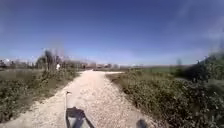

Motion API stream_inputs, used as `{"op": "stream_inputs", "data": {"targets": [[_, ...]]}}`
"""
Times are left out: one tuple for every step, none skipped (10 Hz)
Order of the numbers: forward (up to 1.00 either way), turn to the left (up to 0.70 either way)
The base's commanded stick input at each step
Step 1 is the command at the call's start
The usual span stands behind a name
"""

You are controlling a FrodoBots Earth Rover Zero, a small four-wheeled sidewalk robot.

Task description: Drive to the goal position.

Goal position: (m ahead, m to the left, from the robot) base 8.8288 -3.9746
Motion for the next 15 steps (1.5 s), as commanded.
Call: {"op": "stream_inputs", "data": {"targets": [[0.50, 0.00], [0.50, 0.00], [0.50, 0.00], [0.50, 0.00], [0.50, 0.00], [0.50, 0.00], [0.50, 0.00], [0.50, 0.00], [0.50, 0.00], [0.50, 0.00], [0.50, 0.00], [0.50, 0.00], [0.50, 0.00], [0.50, 0.00], [0.50, 0.00]]}}
